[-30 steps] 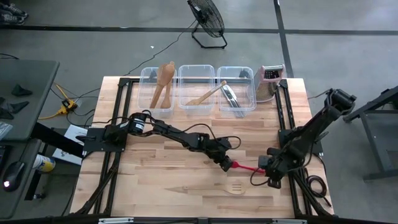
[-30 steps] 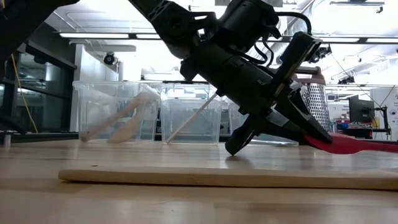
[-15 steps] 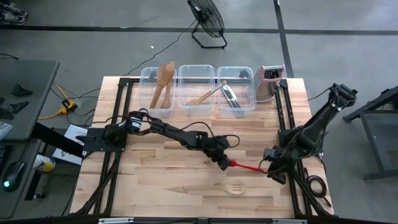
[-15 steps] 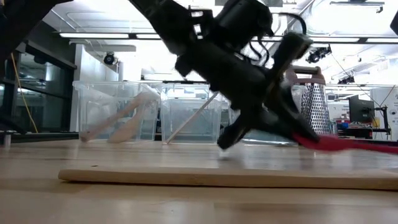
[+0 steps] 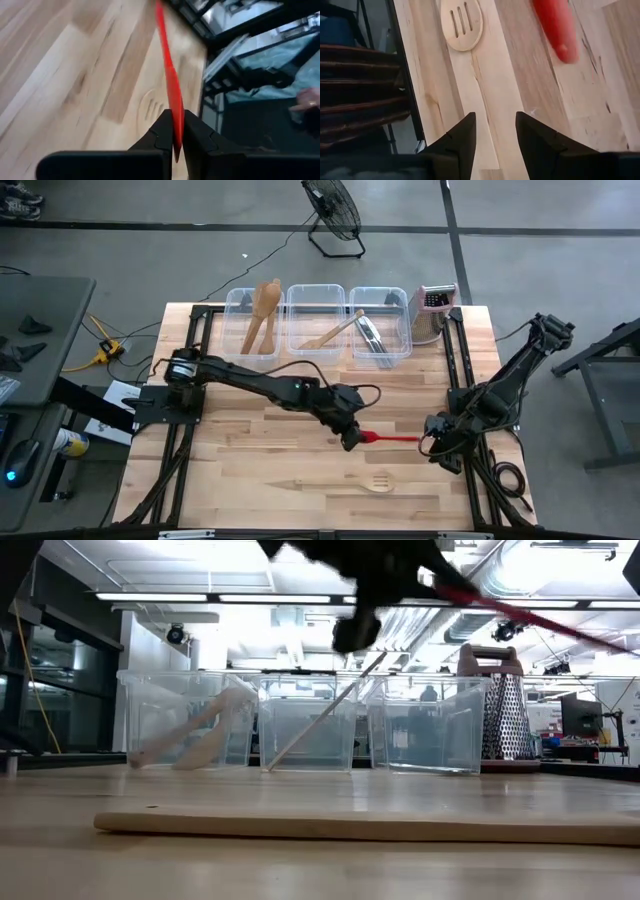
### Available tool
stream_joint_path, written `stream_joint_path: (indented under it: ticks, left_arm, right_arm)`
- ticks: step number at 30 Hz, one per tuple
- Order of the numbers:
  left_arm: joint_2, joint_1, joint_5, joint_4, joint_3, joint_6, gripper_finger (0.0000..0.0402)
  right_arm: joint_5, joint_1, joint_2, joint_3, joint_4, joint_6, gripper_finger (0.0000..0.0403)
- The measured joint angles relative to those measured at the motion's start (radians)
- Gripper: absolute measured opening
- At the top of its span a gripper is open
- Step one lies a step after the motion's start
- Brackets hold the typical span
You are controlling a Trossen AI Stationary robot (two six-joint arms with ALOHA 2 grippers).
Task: Pick & Place Kitchen Items
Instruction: Put the red rubber scraper into the middle transparent bin
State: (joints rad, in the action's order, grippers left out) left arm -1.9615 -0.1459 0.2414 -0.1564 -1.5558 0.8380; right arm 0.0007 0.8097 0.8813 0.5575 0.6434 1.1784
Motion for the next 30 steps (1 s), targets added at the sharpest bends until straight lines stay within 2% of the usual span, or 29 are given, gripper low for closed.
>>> stream_joint_path:
  ticks: [4, 7, 14, 25, 28, 30]
  left_arm:
    - [0.088, -0.002, -0.039, -0.125, 0.0, -0.019, 0.0014]
    - [0.165, 0.0, -0.116, -0.256, -0.001, -0.029, 0.0014]
    - [0.345, 0.001, -0.321, -0.419, -0.003, -0.017, 0.0014]
    - [0.527, 0.003, -0.747, -0.6, -0.004, 0.027, 0.0014]
    - [0.536, 0.035, -0.819, -0.626, -0.003, 0.03, 0.0014]
    - [0.536, 0.072, -0.822, -0.65, -0.003, 0.025, 0.0014]
  right_arm:
    - [-0.002, 0.0, -0.002, 0.0, 0.002, -0.008, 0.013]
    - [-0.003, 0.0, -0.007, 0.0, -0.001, -0.025, 0.013]
    - [0.033, -0.001, -0.032, 0.0, -0.001, -0.082, 0.013]
    - [0.262, -0.001, -0.091, 0.0, 0.004, -0.186, 0.013]
    - [0.351, -0.009, -0.1, 0.001, 0.005, -0.206, 0.013]
    - [0.401, -0.028, -0.106, 0.001, 0.005, -0.215, 0.013]
